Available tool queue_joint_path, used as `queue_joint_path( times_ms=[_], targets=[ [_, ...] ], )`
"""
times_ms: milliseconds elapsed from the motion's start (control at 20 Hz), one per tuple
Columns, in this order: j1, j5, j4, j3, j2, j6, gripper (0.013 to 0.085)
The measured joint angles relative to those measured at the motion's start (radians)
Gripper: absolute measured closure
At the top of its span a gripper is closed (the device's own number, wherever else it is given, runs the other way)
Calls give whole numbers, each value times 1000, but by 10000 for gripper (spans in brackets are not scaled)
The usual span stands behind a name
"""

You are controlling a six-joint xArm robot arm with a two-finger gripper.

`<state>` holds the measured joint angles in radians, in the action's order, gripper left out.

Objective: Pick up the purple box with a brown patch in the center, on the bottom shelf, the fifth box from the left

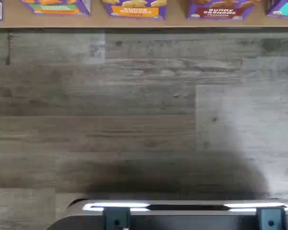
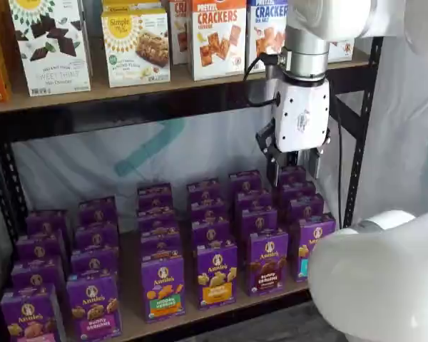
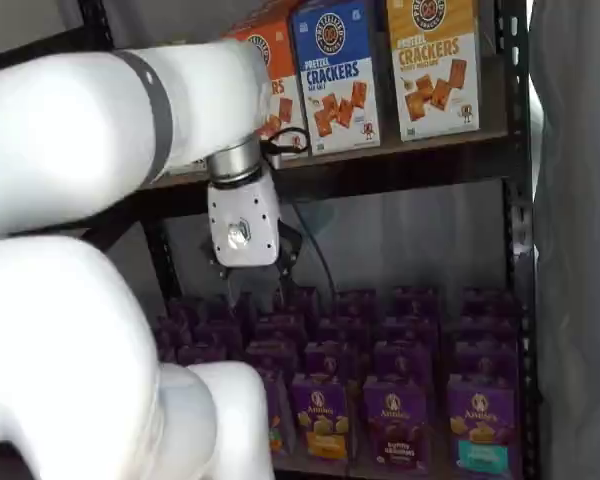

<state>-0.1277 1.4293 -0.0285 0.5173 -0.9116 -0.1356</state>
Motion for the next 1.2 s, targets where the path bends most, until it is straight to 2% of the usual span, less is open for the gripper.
queue_joint_path(
  times_ms=[150, 550, 900, 1200],
  targets=[
    [-26, -12, 47, -6, -8, -32, 130],
    [-38, -54, 63, -34, 1, -49, 130],
    [-34, -200, 44, -115, 38, -44, 130],
    [-6, -335, 67, -163, 117, -30, 130]
  ],
)
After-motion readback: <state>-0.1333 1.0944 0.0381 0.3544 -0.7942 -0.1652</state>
